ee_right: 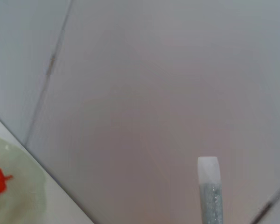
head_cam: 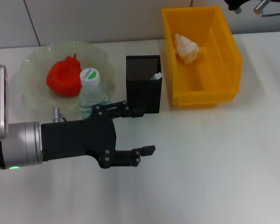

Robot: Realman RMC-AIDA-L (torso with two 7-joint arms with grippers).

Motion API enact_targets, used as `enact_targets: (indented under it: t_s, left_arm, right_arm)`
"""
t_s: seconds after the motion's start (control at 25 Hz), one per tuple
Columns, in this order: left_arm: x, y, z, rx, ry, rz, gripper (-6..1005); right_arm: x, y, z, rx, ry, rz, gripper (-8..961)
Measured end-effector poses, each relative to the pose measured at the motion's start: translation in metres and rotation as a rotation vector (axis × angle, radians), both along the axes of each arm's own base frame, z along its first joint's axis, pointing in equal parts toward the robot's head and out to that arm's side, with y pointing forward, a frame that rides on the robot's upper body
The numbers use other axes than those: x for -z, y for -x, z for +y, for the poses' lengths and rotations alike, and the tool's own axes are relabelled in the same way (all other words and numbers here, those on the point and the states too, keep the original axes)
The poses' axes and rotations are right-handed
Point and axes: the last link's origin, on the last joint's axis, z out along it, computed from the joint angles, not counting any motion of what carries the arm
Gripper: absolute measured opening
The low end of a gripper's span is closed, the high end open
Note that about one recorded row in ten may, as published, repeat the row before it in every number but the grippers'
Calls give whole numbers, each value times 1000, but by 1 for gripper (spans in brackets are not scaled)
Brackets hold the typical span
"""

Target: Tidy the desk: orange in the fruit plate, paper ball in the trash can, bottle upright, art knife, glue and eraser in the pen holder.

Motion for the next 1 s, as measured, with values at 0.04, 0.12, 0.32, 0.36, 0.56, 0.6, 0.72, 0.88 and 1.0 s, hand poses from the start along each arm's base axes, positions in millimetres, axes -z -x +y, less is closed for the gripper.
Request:
enact_targets:
  t_s: [0.04,0.12,0.32,0.36,0.56,0.6,0.72,0.88,1.0]
  left_arm:
    - [0,0,0,0,0,0,799]
    - [0,0,0,1,0,0,799]
    - [-2,0,0,3,-12,-7,799]
    - [-2,0,0,3,-12,-7,799]
    - [-2,1,0,-1,-16,-10,799]
    - [-2,1,0,-2,-17,-10,799]
    - [-2,1,1,-4,-19,-12,799]
    - [-3,1,1,-4,-21,-14,799]
    - [-3,0,2,-4,-25,-19,799]
  right_arm:
    - [1,0,-1,-18,9,10,126]
    - [5,0,-6,-81,38,42,126]
    - [7,-3,-13,-161,61,110,126]
    - [8,-4,-14,-173,64,121,126]
    - [8,-10,-18,-227,74,174,127]
    - [8,-12,-20,-241,75,189,127]
    - [7,-22,-21,-270,78,258,126]
    - [6,-32,-21,-280,83,305,124]
    - [6,-39,-19,-298,90,362,124]
